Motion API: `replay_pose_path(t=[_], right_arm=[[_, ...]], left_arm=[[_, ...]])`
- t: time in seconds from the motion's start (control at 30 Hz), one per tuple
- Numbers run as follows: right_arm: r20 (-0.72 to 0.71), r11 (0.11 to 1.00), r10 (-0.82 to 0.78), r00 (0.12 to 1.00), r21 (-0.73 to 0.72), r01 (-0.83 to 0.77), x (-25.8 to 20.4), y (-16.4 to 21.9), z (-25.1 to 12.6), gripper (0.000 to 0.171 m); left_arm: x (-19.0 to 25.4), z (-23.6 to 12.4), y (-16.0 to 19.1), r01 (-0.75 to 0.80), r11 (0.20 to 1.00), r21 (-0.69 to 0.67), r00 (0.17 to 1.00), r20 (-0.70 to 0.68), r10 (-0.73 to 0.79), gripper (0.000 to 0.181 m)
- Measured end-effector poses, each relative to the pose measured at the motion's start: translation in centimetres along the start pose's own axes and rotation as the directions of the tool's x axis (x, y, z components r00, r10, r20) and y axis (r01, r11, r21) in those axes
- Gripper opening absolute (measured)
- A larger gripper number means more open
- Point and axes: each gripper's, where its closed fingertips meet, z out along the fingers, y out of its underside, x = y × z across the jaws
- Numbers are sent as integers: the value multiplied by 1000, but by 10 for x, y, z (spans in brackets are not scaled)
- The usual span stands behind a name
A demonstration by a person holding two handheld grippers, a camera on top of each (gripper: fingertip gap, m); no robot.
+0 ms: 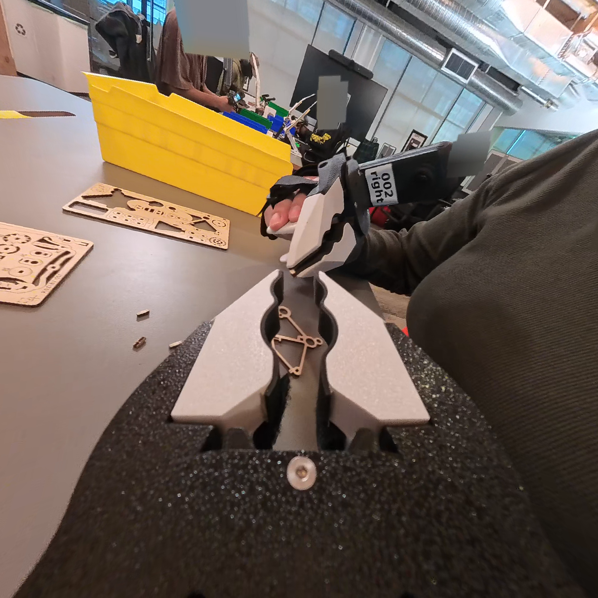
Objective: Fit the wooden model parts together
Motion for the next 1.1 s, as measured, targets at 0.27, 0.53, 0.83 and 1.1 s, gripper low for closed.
replay_pose_path(t=[0.27, 0.53, 0.83, 1.1], right_arm=[[8, 999, -10, 1000, 32, 9, -2, -6, -1, 1], [17, 999, -15, 1000, 43, 14, -4, -7, -1, 1], [80, 996, 62, 995, 52, -66, -10, -10, 0, 1], [109, 988, 129, 986, 67, -137, -9, -12, -2, 1]], left_arm=[[3, 2, 3, -8, 1000, -12, 1000, -19, 8, 16], [5, 3, 3, 14, 1000, -3, 999, -36, -14, 7], [5, 6, 16, -350, 926, -138, 930, 66, 361, 3], [7, 7, 11, -455, 879, -140, 875, 112, 471, 11]])
